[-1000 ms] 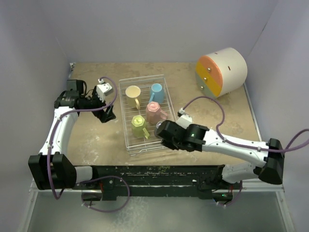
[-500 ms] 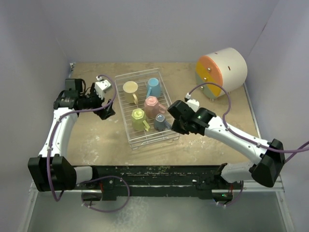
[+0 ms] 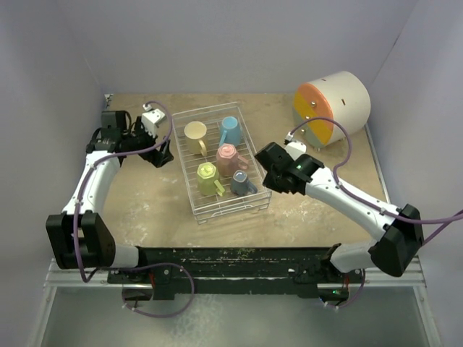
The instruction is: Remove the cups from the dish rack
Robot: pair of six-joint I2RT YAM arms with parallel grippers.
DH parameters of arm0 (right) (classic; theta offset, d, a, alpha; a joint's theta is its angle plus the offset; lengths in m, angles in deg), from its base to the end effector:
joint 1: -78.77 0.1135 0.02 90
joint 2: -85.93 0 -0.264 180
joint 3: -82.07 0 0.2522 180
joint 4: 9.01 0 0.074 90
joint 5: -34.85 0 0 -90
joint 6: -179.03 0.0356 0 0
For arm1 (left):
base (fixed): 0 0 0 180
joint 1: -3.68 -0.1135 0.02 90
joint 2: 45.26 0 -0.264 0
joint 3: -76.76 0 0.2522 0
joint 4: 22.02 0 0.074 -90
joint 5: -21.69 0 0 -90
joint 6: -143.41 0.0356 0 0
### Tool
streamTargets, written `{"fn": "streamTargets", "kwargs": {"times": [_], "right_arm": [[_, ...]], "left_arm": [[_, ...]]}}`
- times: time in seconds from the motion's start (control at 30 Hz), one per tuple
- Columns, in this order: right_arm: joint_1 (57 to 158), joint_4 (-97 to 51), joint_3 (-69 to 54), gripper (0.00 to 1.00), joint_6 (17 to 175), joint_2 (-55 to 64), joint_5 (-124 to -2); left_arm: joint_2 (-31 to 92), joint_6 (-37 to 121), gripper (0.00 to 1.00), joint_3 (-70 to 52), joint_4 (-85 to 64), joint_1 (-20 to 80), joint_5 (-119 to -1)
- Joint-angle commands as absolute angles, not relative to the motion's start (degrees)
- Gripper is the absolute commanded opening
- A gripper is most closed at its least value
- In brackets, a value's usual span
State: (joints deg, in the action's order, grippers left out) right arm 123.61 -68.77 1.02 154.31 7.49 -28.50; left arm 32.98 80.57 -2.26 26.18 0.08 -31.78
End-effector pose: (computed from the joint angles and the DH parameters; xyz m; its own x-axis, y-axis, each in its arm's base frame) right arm 0.2073 0.1836 0.2947 -0.6649 0.4838 -0.5691 0.3497 0.8749 0.3352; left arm 0.2886 -0.0031 0.2998 -0.4934 0.3365 -0.8021 0.6482 0.7571 -0.0811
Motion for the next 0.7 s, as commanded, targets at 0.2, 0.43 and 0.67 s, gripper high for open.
{"fn": "streamTargets", "kwargs": {"times": [0.2,0.43,0.67], "right_arm": [[125.5,-70.16,0.52,0.28,157.28,14.31,-25.53],[138.05,-72.7,-5.07,0.52,164.83,9.41,-25.89],[139.15,-64.36,-0.8,0.43,167.39,7.64,-30.28]], "left_arm": [[42.07,74.54,0.99,-10.26,16.6,0.99,-34.67],[48.03,73.98,0.99,-12.12,14.59,3.64,-39.04],[49.87,75.1,0.94,-11.33,13.39,5.93,-43.26]]}}
